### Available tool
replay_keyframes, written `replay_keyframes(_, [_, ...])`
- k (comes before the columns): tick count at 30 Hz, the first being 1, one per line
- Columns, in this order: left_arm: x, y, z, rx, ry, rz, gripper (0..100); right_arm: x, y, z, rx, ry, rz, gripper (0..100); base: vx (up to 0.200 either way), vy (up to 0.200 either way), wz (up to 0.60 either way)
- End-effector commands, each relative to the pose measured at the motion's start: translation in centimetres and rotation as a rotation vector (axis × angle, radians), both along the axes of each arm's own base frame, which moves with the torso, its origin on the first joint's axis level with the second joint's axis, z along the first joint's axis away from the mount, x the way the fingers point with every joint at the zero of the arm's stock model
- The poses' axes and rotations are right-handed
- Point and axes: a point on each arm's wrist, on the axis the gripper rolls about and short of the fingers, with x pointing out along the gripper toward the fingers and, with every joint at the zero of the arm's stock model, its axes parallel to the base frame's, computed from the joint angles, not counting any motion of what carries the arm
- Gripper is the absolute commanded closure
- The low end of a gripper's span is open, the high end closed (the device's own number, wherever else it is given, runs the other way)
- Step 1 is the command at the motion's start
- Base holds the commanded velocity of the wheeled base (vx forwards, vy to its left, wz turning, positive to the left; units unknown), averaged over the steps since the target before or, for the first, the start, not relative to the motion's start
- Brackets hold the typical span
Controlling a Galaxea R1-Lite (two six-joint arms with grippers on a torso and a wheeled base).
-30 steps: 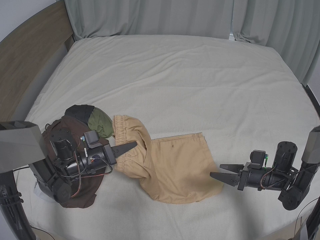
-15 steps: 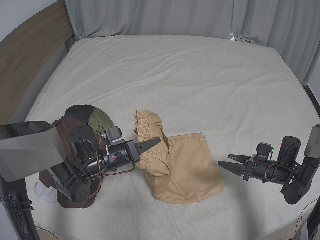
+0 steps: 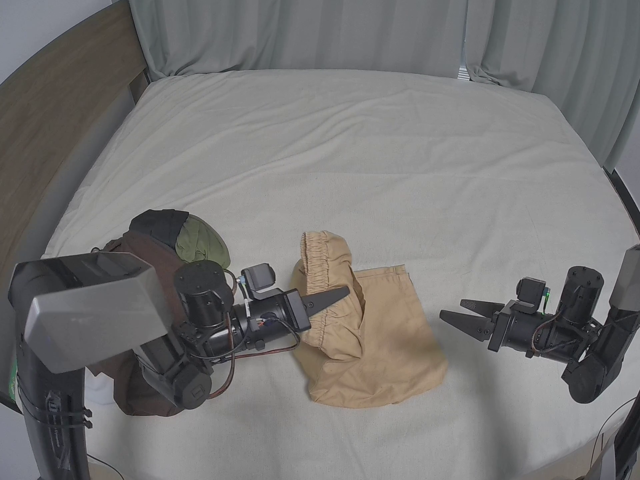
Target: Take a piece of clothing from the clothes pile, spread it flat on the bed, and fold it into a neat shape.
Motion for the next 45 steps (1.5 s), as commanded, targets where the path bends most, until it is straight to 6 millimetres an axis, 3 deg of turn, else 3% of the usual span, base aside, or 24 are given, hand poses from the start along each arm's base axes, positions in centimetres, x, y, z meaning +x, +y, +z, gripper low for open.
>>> replay_keyframes(1, [0.1,-1.4,-1.6,0.007,0.033,-0.029,100,0.2,-0.1,0.1,0.002,-0.005,-0.004,0,0.0,0.0,0.0])
replay_keyframes(15, [0.9,-3.7,-5.5,0.021,0.093,-0.065,100,0.6,-0.3,0.2,0.005,-0.016,-0.017,0,0.0,0.0,0.0])
replay_keyframes(23, [1.4,-4.0,-6.1,0.021,0.094,-0.05,100,0.6,-0.3,0.3,0.006,-0.019,-0.014,0,0.0,0.0,0.0])
replay_keyframes(24, [1.3,-4.0,-6.1,0.022,0.094,-0.05,0,0.6,-0.3,0.3,0.006,-0.019,-0.014,0,0.0,0.0,0.0])
replay_keyframes(36, [1.7,-4.3,-6.3,0.017,0.081,-0.007,0,0.5,-0.3,0.2,0.004,-0.014,-0.015,0,0.0,0.0,0.0])
replay_keyframes(40, [1.3,-3.5,-6.1,0.033,0.082,0.005,0,0.4,-0.3,0.1,0.001,-0.007,-0.01,0,0.0,0.0,0.0])
replay_keyframes(45, [1.0,-1.0,-4.4,0.072,0.016,0.051,0,0.2,-0.1,-0.1,-0.003,-0.001,-0.005,0,0.0,0.0,0.0])
